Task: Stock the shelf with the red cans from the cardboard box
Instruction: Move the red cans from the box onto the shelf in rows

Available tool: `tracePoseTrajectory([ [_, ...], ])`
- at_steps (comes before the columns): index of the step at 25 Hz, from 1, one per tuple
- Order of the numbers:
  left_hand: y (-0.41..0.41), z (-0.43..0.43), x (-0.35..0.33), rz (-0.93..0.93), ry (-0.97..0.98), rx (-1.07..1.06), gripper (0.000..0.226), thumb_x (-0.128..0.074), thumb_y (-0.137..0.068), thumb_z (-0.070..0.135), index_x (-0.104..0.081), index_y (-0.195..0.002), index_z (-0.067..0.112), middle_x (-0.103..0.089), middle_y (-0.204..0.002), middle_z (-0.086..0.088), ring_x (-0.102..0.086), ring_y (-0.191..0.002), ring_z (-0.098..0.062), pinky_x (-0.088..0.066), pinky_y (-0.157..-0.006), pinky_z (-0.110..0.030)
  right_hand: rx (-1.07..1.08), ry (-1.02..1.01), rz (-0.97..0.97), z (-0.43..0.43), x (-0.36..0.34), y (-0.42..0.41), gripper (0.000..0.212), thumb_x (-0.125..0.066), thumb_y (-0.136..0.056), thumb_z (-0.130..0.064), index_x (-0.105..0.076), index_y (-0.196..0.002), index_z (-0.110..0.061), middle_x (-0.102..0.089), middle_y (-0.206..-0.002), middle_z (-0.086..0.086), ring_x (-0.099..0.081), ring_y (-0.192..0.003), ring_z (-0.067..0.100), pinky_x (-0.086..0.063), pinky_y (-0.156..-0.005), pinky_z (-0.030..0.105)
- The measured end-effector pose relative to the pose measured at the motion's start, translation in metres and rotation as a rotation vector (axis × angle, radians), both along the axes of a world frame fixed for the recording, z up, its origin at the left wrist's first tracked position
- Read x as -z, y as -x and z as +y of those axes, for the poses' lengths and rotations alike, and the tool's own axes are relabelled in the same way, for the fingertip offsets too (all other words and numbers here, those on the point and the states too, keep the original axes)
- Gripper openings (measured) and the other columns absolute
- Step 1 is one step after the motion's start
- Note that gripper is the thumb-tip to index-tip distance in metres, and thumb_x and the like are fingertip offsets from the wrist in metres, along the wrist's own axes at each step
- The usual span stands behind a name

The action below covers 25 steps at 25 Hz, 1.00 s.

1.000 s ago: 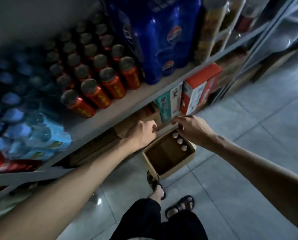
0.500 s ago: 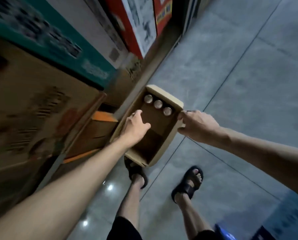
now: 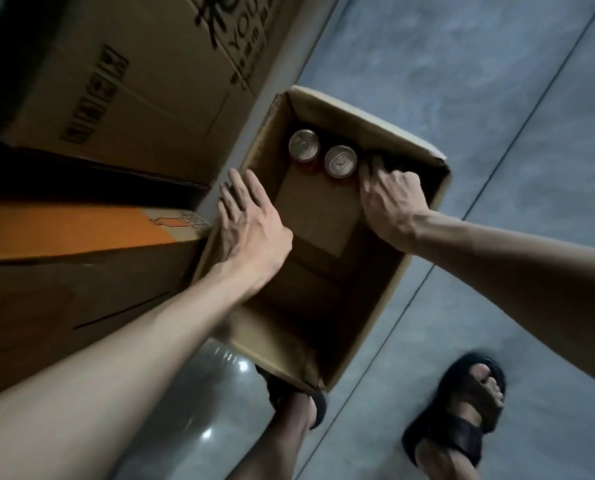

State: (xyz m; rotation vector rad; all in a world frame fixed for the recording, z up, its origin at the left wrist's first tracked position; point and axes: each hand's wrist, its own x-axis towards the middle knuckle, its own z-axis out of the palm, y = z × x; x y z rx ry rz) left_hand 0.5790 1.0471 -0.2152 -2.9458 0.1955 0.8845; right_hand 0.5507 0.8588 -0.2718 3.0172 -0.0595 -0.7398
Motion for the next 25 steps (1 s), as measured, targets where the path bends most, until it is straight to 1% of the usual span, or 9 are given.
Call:
tracePoseTrajectory([
  [3, -0.003, 0.003, 0.007, -0.014, 0.018, 0.029, 0.088, -0.054, -0.090, 0.029, 0.002, -0.154, 0.003, 0.014, -0.157, -0.030, -0.002, -0.147, -0.046, -0.010, -0.121, -0.049, 0.082, -0.024, 0.028, 0.001, 0.021, -0.005, 0.039, -0.030, -0.102, -0.008, -0.036, -0.139, -0.002, -0.040, -0.137, 0.023, -0.061, -0.096, 0.038, -0.035, -0.061, 0.038],
  [7, -0.006, 0.007, 0.007, 0.026, 0.024, 0.090, 0.056, -0.055, -0.090, 0.027, -0.034, -0.139, 0.012, 0.020, -0.155, -0.032, 0.001, -0.145, -0.050, -0.010, -0.120, -0.052, 0.042, -0.027, 0.063, 0.005, 0.018, -0.009, 0.037, -0.033, -0.100, -0.006, -0.042, -0.136, 0.000, -0.042, -0.132, 0.023, -0.060, -0.094, 0.034, -0.035, -0.059, 0.036],
  [9, -0.012, 0.009, 0.003, 0.057, 0.057, 0.067, 0.053, -0.057, -0.089, 0.027, -0.038, -0.136, 0.011, 0.018, -0.156, -0.030, 0.002, -0.147, -0.047, -0.009, -0.120, -0.050, 0.086, -0.117, 0.088, 0.003, -0.001, -0.007, 0.030, -0.048, -0.096, -0.018, -0.054, -0.123, -0.006, -0.049, -0.124, 0.019, -0.061, -0.088, 0.033, -0.033, -0.058, 0.034],
  [11, -0.016, 0.014, -0.007, 0.075, 0.122, 0.037, 0.057, -0.060, -0.088, 0.027, -0.039, -0.138, 0.011, 0.010, -0.159, -0.027, 0.000, -0.148, -0.041, -0.011, -0.121, -0.048, 0.214, -0.235, 0.114, -0.001, -0.026, -0.002, 0.047, -0.071, -0.080, -0.038, -0.055, -0.114, -0.011, -0.052, -0.114, 0.012, -0.061, -0.083, 0.033, -0.034, -0.061, 0.034],
  [14, -0.014, 0.012, -0.045, 0.123, 0.284, 0.080, 0.068, -0.068, -0.081, 0.030, -0.039, -0.140, 0.018, -0.011, -0.160, -0.015, -0.016, -0.147, -0.031, -0.026, -0.117, -0.044, 0.470, -0.560, 0.164, -0.015, -0.087, 0.003, 0.062, -0.081, -0.062, -0.052, -0.056, -0.106, -0.016, -0.054, -0.101, 0.003, -0.058, -0.086, 0.027, -0.046, -0.067, 0.035],
  [16, -0.013, 0.004, -0.089, 0.358, 0.467, 0.005, 0.078, -0.076, -0.074, 0.040, -0.039, -0.142, 0.026, -0.035, -0.152, -0.004, -0.038, -0.139, -0.022, -0.034, -0.110, -0.033, 0.608, -0.849, 0.205, -0.027, -0.139, 0.000, 0.057, -0.084, -0.062, -0.045, -0.063, -0.106, -0.016, -0.065, -0.100, 0.006, -0.063, -0.091, 0.027, -0.056, -0.076, 0.040],
  [19, -0.018, -0.006, -0.164, 0.584, 0.711, -0.176, 0.079, -0.080, -0.054, 0.051, -0.055, -0.126, 0.031, -0.066, -0.121, 0.003, -0.063, -0.113, -0.016, -0.047, -0.103, -0.037, 0.663, -1.162, 0.366, -0.045, -0.227, -0.010, 0.050, -0.087, -0.067, -0.028, -0.066, -0.112, -0.025, -0.072, -0.105, 0.004, -0.070, -0.097, 0.021, -0.060, -0.080, 0.032],
  [22, -0.028, -0.009, -0.249, 0.620, 0.872, -0.265, 0.065, -0.080, -0.050, 0.051, -0.064, -0.111, 0.032, -0.073, -0.106, 0.005, -0.068, -0.104, -0.014, -0.055, -0.089, -0.026, 0.548, -1.203, 0.444, -0.058, -0.320, -0.025, 0.052, -0.086, -0.070, -0.026, -0.065, -0.117, -0.026, -0.072, -0.108, 0.000, -0.069, -0.102, 0.018, -0.058, -0.089, 0.034],
  [25, -0.036, -0.011, -0.350, 0.689, 0.933, -0.249, 0.062, -0.083, -0.055, 0.046, -0.065, -0.113, 0.032, -0.074, -0.102, 0.002, -0.072, -0.093, -0.018, -0.060, -0.074, -0.030, 0.462, -1.223, 0.428, -0.062, -0.425, -0.040, 0.055, -0.083, -0.066, -0.033, -0.064, -0.116, -0.020, -0.071, -0.110, 0.005, -0.068, -0.103, 0.022, -0.056, -0.092, 0.041],
])
